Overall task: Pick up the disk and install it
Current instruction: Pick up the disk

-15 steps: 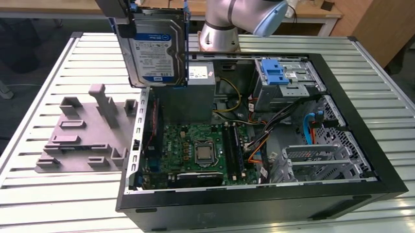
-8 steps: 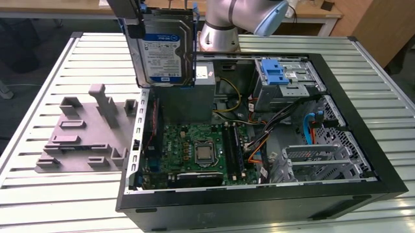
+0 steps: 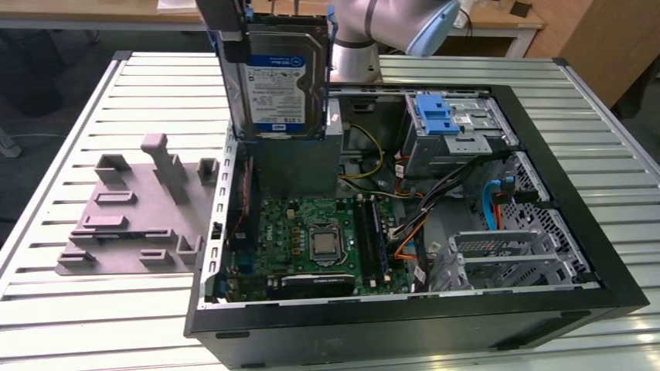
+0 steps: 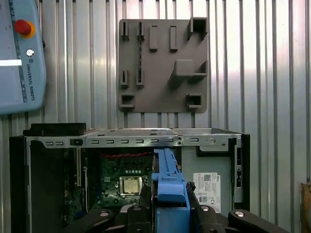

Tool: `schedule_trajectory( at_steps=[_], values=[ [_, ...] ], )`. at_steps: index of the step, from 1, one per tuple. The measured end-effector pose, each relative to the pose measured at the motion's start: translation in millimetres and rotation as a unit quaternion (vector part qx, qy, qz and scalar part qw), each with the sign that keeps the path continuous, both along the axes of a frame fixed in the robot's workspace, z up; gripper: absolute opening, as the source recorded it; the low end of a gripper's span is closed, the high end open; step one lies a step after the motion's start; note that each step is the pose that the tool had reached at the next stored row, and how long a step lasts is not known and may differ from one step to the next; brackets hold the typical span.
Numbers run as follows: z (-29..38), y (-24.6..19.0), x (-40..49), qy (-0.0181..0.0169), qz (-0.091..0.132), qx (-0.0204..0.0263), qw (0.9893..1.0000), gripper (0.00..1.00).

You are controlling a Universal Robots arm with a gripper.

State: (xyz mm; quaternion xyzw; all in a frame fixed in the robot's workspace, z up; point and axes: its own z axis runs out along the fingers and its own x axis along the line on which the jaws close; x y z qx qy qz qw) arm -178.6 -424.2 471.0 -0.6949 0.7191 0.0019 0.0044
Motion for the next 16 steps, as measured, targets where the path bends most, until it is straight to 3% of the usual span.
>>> schedule_trajectory(
  at_steps=[16],
  values=[
    [-0.1, -2.1, 23.8, 0.0000, 0.000, 0.0000, 1.0000, 0.36]
  ],
)
